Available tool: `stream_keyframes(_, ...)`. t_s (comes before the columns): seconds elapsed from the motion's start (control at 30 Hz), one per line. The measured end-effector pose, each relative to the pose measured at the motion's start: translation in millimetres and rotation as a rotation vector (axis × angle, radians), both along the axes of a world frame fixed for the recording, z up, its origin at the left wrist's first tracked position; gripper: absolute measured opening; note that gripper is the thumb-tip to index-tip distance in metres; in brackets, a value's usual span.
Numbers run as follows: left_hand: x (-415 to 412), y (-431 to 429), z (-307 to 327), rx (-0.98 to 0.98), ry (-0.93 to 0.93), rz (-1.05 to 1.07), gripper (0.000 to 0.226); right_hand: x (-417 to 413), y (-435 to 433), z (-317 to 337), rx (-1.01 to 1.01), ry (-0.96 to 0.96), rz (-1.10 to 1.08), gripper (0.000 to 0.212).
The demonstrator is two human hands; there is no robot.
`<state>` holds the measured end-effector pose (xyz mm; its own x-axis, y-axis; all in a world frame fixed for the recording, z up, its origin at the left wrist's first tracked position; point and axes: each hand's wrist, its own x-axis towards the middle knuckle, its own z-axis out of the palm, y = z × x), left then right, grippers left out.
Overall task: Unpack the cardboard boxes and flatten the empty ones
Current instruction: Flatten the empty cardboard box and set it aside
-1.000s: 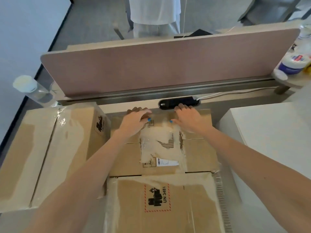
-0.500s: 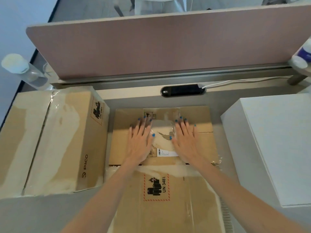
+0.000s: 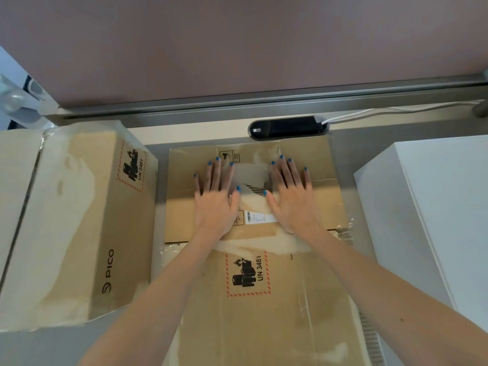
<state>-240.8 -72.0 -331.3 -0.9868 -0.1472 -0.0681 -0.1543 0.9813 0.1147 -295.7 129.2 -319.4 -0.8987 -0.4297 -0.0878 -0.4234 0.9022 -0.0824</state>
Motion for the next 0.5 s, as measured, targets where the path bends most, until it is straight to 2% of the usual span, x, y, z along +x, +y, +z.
stream_keyframes(0.1, -2.9, -2.6, 3.4, 0.056, -0.008, -0.004, 0.064, 0.2, -1.9, 3.7, 0.05, -0.022, 0.001, 0.069)
stream_keyframes(0.23, 2.7, -7.0, 20.7, 0.268, -0.034, -0.004, 0.068, -3.6, -3.9, 17.0, 0.073, -0.1, 0.018, 0.067)
stream_keyframes(0.5, 92.0, 18.2, 31.2, 0.255, 0.029, -0.008, 0.06, 73.8, 21.7, 31.0, -0.005, -0.15, 0.031, 0.059)
